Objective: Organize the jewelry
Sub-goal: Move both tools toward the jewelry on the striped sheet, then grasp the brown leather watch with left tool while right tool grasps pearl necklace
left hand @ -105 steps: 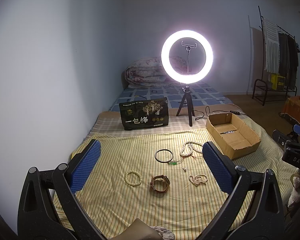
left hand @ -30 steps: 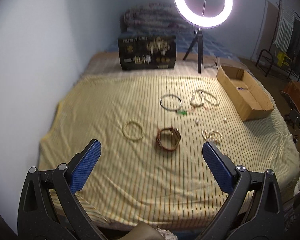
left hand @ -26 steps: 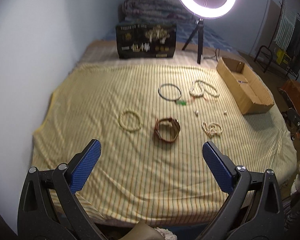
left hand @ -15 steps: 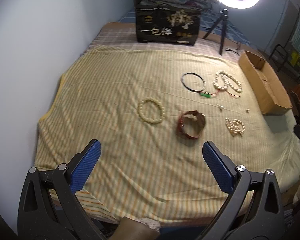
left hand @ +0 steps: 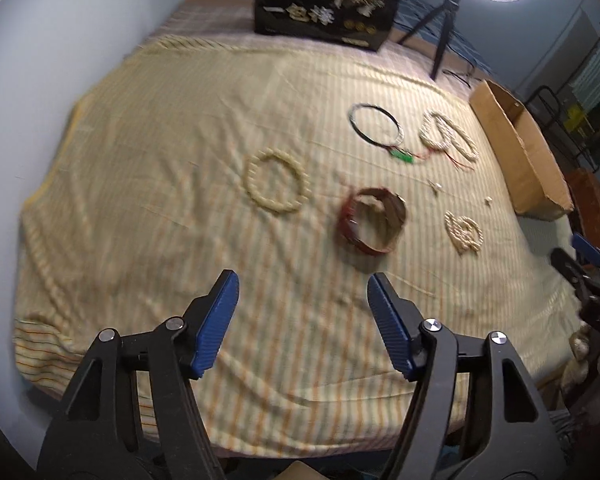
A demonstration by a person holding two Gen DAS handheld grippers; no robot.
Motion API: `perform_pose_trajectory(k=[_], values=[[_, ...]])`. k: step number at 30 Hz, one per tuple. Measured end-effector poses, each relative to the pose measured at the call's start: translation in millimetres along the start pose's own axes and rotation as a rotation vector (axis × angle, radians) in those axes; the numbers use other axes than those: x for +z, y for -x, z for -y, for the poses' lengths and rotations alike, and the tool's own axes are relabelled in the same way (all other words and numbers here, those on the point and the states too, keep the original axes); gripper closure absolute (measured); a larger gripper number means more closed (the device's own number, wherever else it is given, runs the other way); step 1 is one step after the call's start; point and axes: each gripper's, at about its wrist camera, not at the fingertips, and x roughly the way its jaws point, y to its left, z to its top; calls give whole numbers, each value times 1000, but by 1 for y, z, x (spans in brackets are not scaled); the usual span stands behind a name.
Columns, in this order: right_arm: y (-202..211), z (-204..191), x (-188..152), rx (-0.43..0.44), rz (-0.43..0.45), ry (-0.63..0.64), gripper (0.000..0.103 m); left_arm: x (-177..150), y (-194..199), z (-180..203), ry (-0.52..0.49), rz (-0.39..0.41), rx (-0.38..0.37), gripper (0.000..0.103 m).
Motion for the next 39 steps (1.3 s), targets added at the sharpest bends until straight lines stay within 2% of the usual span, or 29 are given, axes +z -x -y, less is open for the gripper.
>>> perform_pose_trajectory(k=[4,9,14,22,25,29,33,39], values=[[-16,-13,1,17,-35,86,8,1,-6,19,-53,10,17,34],[-38,-19,-1,62,-96,111,9,8,-21,35,-92,-17,50,34],[-58,-23,-1,91,-143,106,9,18,-41,31,-40,-71,74,34],[-73,-34,1,132,-173,128,10,31,-57,24,27,-90,11,34],[-81,-38,1,145,-194,124,15,36,-66,21,54,-108,5,47],[-91,-40,5,152,-204,126,16,38,-76,16,79,-136,-10,55],[-97,-42,8,140,-208,132,16,39,-84,11,107,-157,-27,56],[-110,-48,7,111,-233,153,16,38,-86,14,92,-154,-11,56]])
